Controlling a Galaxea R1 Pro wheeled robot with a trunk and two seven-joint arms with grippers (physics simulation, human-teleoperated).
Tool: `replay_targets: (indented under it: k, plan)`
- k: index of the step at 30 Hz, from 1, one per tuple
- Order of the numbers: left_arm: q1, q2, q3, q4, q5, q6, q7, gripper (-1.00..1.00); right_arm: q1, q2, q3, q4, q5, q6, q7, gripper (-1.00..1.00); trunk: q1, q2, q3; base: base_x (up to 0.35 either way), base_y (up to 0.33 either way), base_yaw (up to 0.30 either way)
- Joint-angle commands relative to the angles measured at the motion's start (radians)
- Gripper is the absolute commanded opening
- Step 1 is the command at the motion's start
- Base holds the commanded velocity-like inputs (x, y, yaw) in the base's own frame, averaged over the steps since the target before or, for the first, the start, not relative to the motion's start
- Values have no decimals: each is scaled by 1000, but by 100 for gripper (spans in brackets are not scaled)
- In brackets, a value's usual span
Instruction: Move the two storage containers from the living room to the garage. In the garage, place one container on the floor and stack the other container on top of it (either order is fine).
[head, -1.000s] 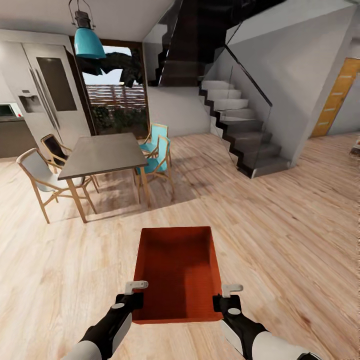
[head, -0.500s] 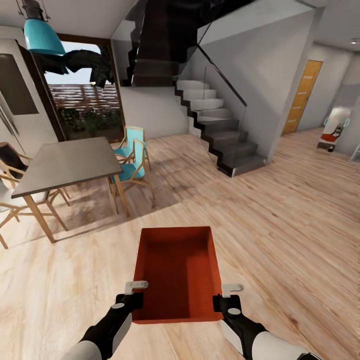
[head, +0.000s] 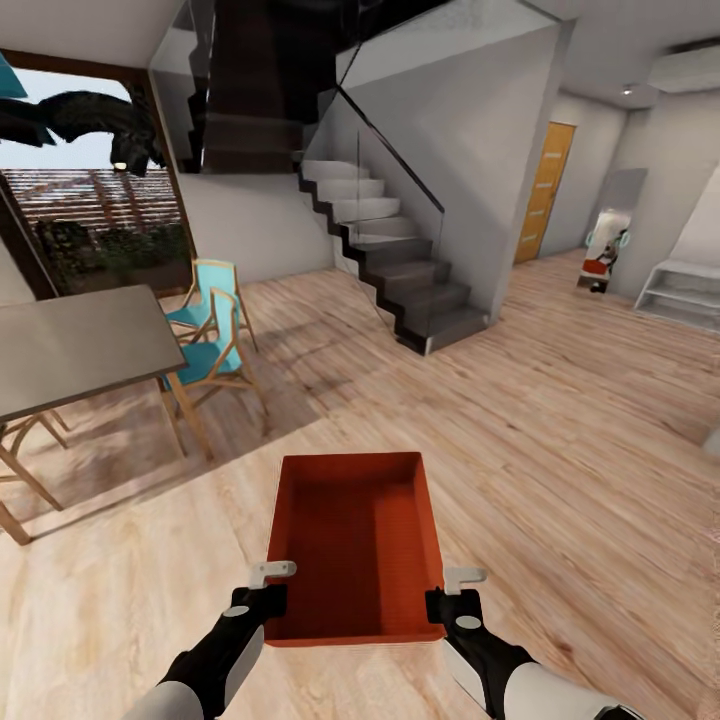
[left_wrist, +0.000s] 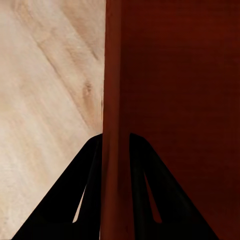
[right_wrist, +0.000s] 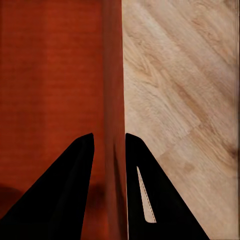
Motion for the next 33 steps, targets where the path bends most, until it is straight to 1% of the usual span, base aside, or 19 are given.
replay_targets:
  k: [1, 33]
  plan:
    - [-1, 1, 10, -4, -11, 8, 13, -100, -1, -25, 13, 20, -8, -7, -64, -100, 1, -1, -1, 322, 0, -265]
    - [-1, 3, 10, -5, -11, 8, 13, -100, -1, -27, 13, 20, -8, -7, -64, -100, 1, -1, -1, 322, 0, -265]
